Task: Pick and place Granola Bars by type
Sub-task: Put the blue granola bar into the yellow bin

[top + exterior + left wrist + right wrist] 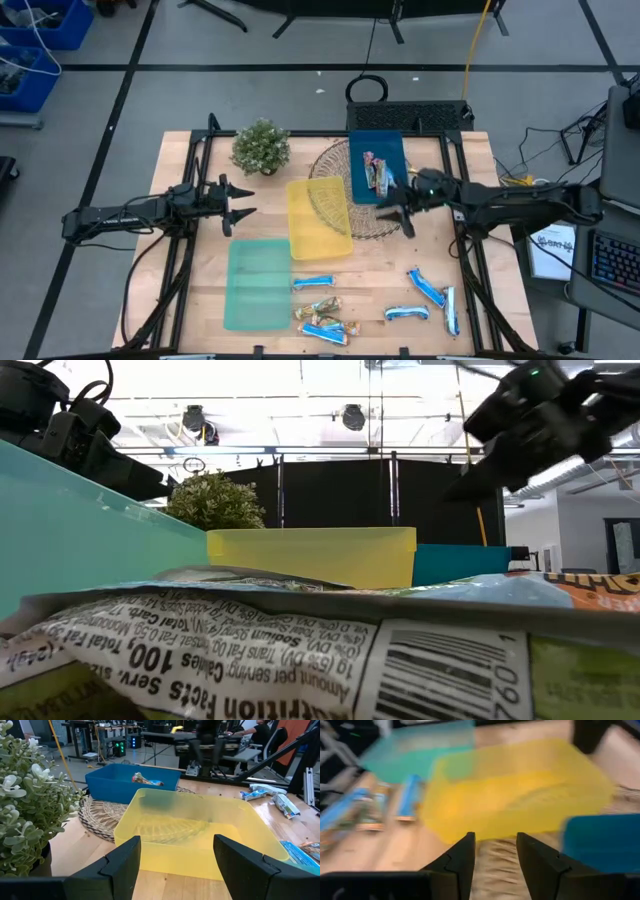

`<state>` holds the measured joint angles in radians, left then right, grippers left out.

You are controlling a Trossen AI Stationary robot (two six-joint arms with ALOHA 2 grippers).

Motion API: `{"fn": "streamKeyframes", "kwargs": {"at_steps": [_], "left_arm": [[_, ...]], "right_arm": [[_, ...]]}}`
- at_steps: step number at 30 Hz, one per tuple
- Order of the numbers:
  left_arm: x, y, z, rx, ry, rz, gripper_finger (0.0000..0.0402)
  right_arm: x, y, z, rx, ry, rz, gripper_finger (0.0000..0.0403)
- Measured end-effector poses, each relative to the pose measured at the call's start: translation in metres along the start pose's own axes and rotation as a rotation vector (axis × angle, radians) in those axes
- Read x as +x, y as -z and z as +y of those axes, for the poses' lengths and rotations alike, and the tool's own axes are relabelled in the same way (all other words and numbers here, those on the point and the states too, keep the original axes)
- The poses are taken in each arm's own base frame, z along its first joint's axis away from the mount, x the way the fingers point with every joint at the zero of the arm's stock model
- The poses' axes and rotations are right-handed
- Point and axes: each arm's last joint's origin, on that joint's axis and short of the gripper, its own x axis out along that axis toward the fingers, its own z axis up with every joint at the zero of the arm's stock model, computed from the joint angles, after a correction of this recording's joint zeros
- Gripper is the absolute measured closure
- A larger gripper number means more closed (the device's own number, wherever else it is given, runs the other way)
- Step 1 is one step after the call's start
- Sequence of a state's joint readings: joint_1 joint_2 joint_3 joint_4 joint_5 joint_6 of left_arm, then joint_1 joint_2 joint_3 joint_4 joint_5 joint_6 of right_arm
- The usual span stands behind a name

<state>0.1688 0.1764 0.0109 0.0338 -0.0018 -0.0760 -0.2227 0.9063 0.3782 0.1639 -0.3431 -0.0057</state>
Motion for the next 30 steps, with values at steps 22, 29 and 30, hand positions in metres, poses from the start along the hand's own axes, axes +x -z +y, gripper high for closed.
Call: {"fn": "streamKeyframes", "kwargs": {"at_steps": [22, 29, 30], "left_arm": [[0.000, 0.000, 0.000, 0.000, 0.000, 0.000, 0.0146], [0.000, 0.000, 0.000, 0.000, 0.000, 0.000, 0.0146], [0.000, 0.000, 0.000, 0.000, 0.000, 0.000, 0.0146]], "right_arm": [[0.001, 0.038, 0.076, 0.341, -0.349, 0.152, 0.0306], [-0.006, 0.022, 0.118, 0.367, -0.473, 0.197, 0.0396], [-0.008, 0.018, 0.124, 0.365, -0.467, 0.214, 0.0397]]}}
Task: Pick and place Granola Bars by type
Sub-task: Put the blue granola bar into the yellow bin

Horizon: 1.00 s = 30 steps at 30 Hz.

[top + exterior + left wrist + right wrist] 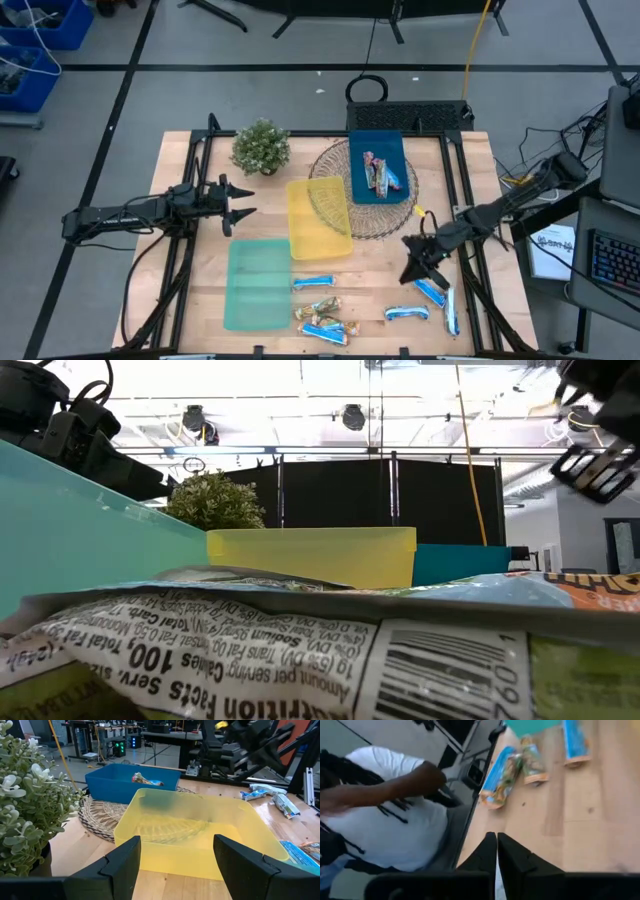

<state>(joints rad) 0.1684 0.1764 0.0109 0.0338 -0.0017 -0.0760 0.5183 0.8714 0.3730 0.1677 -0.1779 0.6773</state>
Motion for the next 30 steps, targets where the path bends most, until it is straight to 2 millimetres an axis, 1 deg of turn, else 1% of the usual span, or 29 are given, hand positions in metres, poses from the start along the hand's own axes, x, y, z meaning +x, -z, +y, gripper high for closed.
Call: {"fn": "streamKeyframes", "kwargs": {"at_steps": [2, 4, 7, 10, 14, 18, 21, 24, 30], "left_arm": [[0.000, 0.000, 0.000, 0.000, 0.000, 0.000, 0.0146], [0.000, 0.000, 0.000, 0.000, 0.000, 0.000, 0.0146], [0.000, 0.000, 0.000, 0.000, 0.000, 0.000, 0.0146], [0.000, 0.000, 0.000, 0.000, 0.000, 0.000, 0.0146], [0.000, 0.000, 0.000, 0.000, 0.000, 0.000, 0.0146], [0.000, 0.000, 0.000, 0.000, 0.000, -0.001, 0.0146], [0.000, 0.000, 0.000, 0.000, 0.000, -0.001, 0.0146], [0.000, 0.000, 0.000, 0.000, 0.000, -0.001, 0.0146], [0.000, 0.000, 0.000, 0.000, -0.001, 0.000, 0.0146]], "right_arm": [[0.003, -0.001, 0.012, 0.018, 0.049, 0.048, 0.0399], [0.005, -0.002, 0.021, 0.070, 0.136, 0.107, 0.0402], [0.013, 0.000, 0.030, 0.188, 0.271, 0.200, 0.0402], [0.026, 0.003, 0.041, 0.326, 0.335, 0.285, 0.0402], [0.049, 0.014, 0.053, 0.502, 0.369, 0.414, 0.0402], [0.065, 0.032, 0.056, 0.697, 0.435, 0.548, 0.0403], [0.067, 0.047, 0.055, 0.849, 0.523, 0.661, 0.0403], [0.064, 0.056, 0.056, 0.985, 0.610, 0.768, 0.0403], [0.059, 0.061, 0.062, 1.142, 0.664, 0.872, 0.0403]]}}
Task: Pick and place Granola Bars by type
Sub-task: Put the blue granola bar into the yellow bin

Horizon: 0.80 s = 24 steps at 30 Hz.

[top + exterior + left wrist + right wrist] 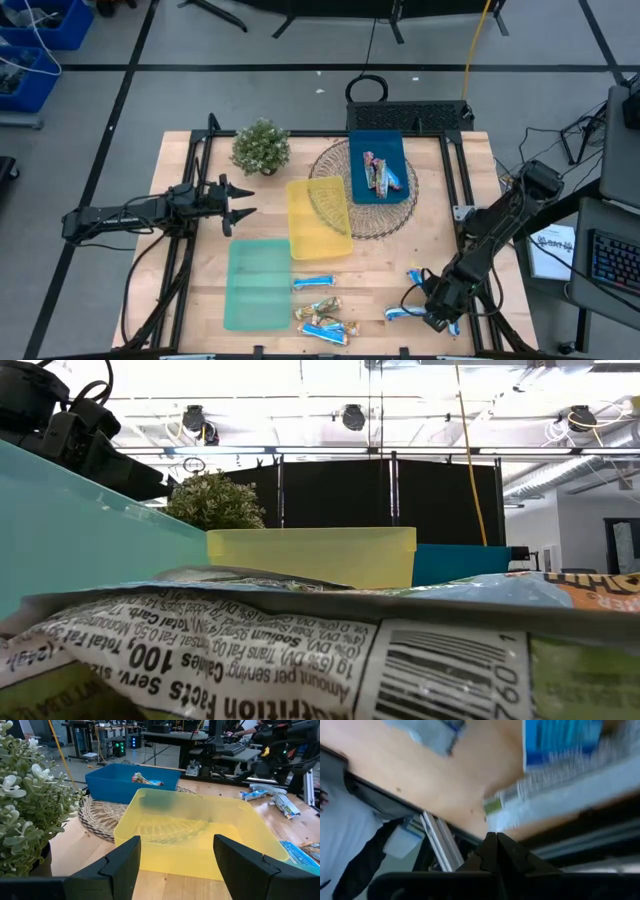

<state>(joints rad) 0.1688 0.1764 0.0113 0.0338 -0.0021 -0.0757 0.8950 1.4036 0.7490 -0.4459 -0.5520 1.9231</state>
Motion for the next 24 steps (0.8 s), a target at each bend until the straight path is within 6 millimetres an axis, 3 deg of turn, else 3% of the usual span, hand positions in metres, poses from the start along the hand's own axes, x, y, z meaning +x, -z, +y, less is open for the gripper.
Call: {"fn": "streamKeyframes", "kwargs": {"at_steps": [6, 14, 24], "left_arm": [[0.000, 0.000, 0.000, 0.000, 0.001, 0.000, 0.0146], [0.000, 0.000, 0.000, 0.000, 0.001, 0.000, 0.0146], [0.000, 0.000, 0.000, 0.000, 0.000, 0.000, 0.0146]], "right_arm": [[-0.001, 0.003, -0.003, 0.078, 0.018, 0.002, 0.0403], [-0.002, -0.002, -0.019, 0.177, 0.166, -0.044, 0.0403], [0.006, -0.015, -0.031, 0.187, 0.158, -0.121, 0.0403]]}}
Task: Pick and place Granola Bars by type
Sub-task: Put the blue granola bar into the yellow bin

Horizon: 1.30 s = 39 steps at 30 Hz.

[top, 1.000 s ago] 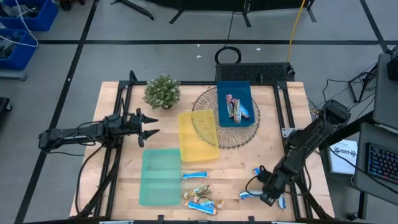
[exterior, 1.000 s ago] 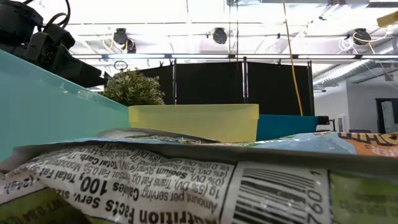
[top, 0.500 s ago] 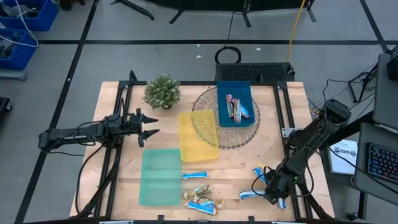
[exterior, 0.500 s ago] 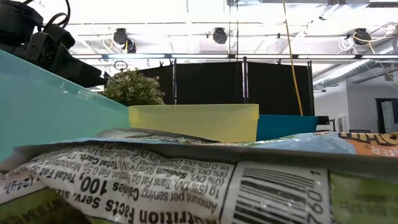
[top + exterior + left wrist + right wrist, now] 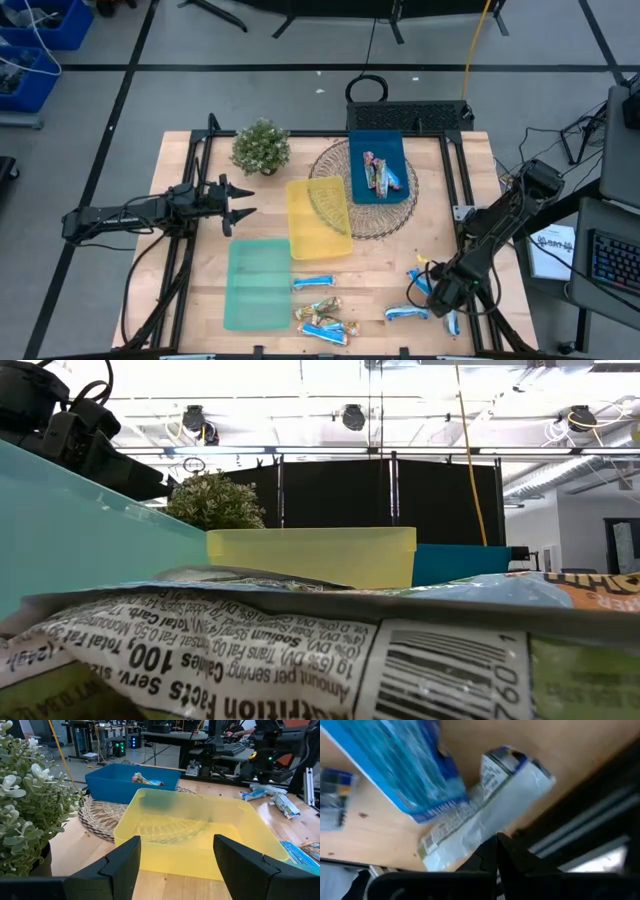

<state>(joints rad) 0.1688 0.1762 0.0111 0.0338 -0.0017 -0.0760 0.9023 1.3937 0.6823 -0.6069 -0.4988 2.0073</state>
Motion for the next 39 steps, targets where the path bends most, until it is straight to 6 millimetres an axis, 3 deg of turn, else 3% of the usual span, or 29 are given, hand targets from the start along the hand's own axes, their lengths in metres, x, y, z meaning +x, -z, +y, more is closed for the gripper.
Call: {"fn": "streamKeyframes", "kwargs": {"at_steps": [9, 18, 25, 31, 34, 39], "left_arm": [[0.000, 0.000, 0.000, 0.000, 0.000, 0.000, 0.0146], [0.000, 0.000, 0.000, 0.000, 0.000, 0.000, 0.0146], [0.000, 0.000, 0.000, 0.000, 0.000, 0.000, 0.0146], [0.000, 0.000, 0.000, 0.000, 0.000, 0.000, 0.0146], [0.000, 0.000, 0.000, 0.000, 0.000, 0.000, 0.0146], [0.000, 0.000, 0.000, 0.000, 0.000, 0.000, 0.0146]], "right_arm": [[0.001, -0.019, 0.006, -0.112, -0.129, -0.123, 0.0403], [-0.013, -0.045, 0.015, -0.266, -0.198, -0.323, 0.0403], [-0.021, -0.063, 0.013, -0.291, -0.149, -0.419, 0.0403], [-0.019, -0.063, 0.003, -0.288, -0.049, -0.392, 0.0400], [-0.018, -0.061, 0.005, -0.332, -0.059, -0.370, 0.0382], [-0.019, -0.059, 0.006, -0.338, -0.080, -0.312, 0.0317]]}}
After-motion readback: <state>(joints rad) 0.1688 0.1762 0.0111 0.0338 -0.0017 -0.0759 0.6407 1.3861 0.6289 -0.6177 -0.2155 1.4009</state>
